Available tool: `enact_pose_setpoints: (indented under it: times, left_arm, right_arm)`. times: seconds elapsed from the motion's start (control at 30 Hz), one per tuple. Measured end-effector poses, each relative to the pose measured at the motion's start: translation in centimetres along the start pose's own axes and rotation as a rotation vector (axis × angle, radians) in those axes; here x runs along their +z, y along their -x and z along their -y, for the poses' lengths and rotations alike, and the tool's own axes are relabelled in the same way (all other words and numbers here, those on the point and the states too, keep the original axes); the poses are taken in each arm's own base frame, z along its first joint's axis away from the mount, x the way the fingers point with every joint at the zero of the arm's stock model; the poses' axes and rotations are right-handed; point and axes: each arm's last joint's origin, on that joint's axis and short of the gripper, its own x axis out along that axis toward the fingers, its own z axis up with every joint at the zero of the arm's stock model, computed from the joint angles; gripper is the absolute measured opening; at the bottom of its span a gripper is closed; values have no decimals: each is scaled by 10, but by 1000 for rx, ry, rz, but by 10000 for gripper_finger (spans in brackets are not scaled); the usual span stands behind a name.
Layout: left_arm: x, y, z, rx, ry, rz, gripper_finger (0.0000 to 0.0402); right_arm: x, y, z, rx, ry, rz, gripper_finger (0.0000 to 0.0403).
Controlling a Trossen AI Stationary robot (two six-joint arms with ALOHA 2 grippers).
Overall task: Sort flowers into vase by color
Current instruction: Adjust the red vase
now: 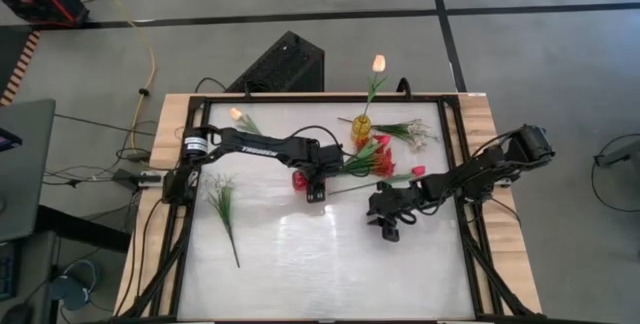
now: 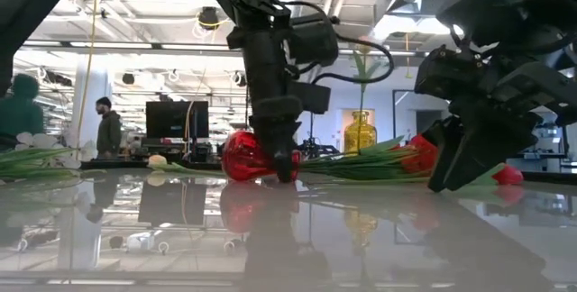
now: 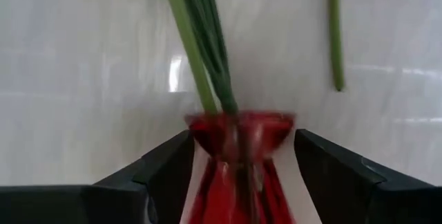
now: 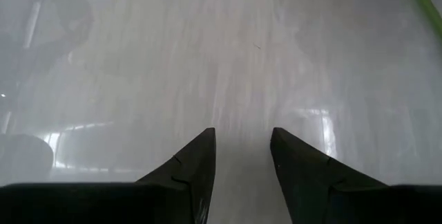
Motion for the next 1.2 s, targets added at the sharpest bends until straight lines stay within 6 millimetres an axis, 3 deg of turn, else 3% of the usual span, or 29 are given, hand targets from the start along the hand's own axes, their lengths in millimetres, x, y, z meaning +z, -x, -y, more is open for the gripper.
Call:
enact_pose_setpoints:
  times: [0.1, 0.23, 0.27, 0.4, 0.53, 0.63, 0.77, 0.97, 1.2]
  left_arm:
    - [2, -6, 0, 3, 1, 12, 213]
    - [2, -12, 0, 8, 0, 3, 136]
    - [2, -13, 0, 8, 1, 1, 133]
    - [2, -14, -1, 11, 7, 6, 133]
    - [6, -14, -2, 6, 23, 51, 133]
    - [14, -14, -2, -17, 42, 135, 133]
    - [15, -14, -2, -25, 66, 149, 133]
    - [17, -14, -2, -11, 98, 172, 133]
    - [19, -14, -2, -9, 110, 196, 134]
  right_arm:
    - [2, 7, 0, -19, -1, 12, 168]
    - [5, 21, -1, -67, 0, 110, 158]
    - [4, 25, -1, -66, 0, 138, 156]
    - [-3, 39, 1, -78, -35, 276, 144]
    - [-6, 45, 11, -211, -182, 536, 130]
    - [-10, 48, 18, -287, -235, 614, 117]
    - [-10, 50, 28, -496, -196, 629, 87]
    - [-21, 48, 62, -758, -343, 529, 18]
    - [-20, 40, 90, -790, -400, 524, 26]
